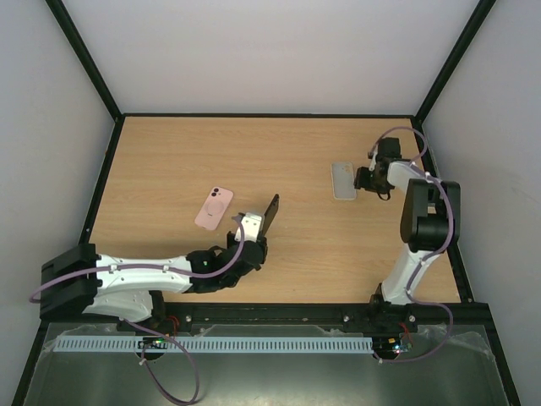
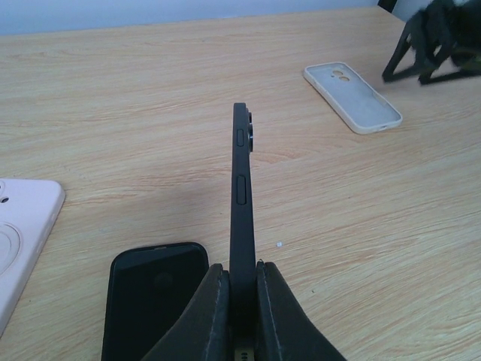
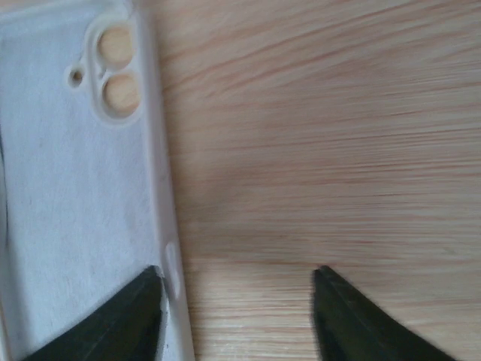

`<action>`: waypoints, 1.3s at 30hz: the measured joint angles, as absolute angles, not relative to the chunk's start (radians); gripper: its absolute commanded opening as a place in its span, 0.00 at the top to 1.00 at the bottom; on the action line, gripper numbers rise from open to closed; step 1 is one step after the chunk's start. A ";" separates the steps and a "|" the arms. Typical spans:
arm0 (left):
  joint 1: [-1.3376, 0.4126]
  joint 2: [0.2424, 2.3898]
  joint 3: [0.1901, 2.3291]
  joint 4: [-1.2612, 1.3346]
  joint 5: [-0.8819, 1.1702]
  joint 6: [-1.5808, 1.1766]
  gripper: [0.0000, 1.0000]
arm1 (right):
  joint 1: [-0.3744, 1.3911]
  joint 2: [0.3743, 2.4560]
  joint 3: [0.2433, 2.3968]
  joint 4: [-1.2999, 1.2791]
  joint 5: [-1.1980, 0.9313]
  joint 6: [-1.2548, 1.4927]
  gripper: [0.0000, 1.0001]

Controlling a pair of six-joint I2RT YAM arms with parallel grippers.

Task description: Take the phone out of the phone case

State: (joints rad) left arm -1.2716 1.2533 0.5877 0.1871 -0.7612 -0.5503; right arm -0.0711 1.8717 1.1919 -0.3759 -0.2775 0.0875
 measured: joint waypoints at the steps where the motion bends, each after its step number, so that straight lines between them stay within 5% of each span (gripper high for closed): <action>1: -1.272 1.258 0.588 0.187 -0.761 -0.550 0.98 | -0.072 1.844 1.192 -0.380 -0.274 0.095 0.32; 13: -1.188 1.450 0.801 0.083 -0.735 -0.416 0.98 | -0.070 1.221 1.019 -0.426 -0.553 0.068 0.29; 21: -1.121 1.737 1.132 0.014 -0.810 -0.187 0.97 | -0.070 0.917 0.829 -0.350 -0.406 0.091 0.19; 26: -1.120 1.942 1.322 -0.032 -0.925 -0.067 0.97 | -0.072 0.889 0.752 -0.302 -0.351 0.096 0.19; 39: -1.101 2.195 1.400 -0.014 -1.061 0.218 0.97 | -0.072 0.814 0.664 -0.208 -0.315 0.094 0.20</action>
State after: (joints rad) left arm -1.1007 2.1952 1.3998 -0.0139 -1.0607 0.2176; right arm -0.0719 0.8139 0.6640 -0.2077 -0.3145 0.0940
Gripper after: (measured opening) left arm 0.057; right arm 0.799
